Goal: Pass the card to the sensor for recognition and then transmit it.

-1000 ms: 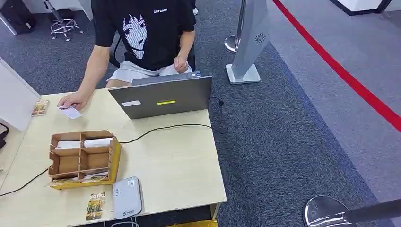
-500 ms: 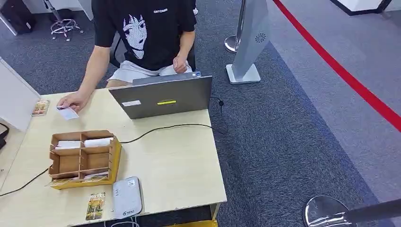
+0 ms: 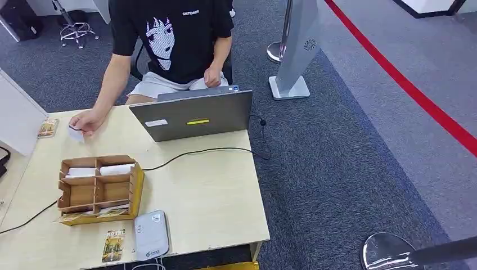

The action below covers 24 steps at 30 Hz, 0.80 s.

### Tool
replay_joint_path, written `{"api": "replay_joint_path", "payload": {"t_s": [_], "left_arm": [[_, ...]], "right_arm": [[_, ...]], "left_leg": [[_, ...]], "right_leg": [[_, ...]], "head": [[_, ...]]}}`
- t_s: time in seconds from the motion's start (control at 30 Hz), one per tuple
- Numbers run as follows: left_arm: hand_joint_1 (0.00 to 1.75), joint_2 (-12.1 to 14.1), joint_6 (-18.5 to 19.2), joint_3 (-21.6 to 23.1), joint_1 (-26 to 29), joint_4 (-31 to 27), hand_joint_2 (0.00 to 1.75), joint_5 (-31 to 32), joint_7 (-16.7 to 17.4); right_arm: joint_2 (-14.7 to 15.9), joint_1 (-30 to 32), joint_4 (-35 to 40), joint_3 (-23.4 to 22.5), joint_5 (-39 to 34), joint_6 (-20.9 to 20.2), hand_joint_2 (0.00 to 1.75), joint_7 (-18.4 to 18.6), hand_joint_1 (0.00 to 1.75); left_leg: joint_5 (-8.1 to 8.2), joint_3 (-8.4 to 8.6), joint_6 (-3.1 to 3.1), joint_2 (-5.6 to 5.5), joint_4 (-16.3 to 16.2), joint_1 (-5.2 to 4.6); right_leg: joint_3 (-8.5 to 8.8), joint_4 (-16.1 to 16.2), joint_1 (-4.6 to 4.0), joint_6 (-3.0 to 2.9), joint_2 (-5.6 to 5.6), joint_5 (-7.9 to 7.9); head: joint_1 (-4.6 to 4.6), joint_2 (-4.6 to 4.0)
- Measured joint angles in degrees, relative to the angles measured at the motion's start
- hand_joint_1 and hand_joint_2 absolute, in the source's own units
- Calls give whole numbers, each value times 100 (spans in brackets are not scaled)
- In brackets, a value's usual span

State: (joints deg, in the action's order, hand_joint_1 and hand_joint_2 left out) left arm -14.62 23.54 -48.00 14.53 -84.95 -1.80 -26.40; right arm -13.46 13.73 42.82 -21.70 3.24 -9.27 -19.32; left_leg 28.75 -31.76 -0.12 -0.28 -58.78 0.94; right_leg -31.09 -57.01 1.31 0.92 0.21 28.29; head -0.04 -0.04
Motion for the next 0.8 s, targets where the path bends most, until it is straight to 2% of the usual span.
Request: {"api": "replay_joint_path", "payload": {"t_s": [0.27,0.57,0.8], "left_arm": [[0,320,-505,736,58,-964,175,498,22],[0,859,-1023,1624,-236,-1557,175,1252,489],[0,1294,-1272,2183,-655,-1693,175,1962,896]], "right_arm": [[-15,-220,-190,-752,651,-159,175,-218,0],[0,-505,-634,-1423,1396,-265,175,-612,0],[0,-639,-859,-1513,2178,164,175,-881,0]], "left_leg": [[-1,3,-1,1,0,1],[-4,2,-1,1,0,0],[-6,4,-4,3,-1,1]], "right_leg": [[-2,0,-1,-1,1,-1],[1,-1,0,-4,2,-4],[-3,-1,0,-6,6,-6]], "head": [[0,-2],[0,-2],[0,0]]}}
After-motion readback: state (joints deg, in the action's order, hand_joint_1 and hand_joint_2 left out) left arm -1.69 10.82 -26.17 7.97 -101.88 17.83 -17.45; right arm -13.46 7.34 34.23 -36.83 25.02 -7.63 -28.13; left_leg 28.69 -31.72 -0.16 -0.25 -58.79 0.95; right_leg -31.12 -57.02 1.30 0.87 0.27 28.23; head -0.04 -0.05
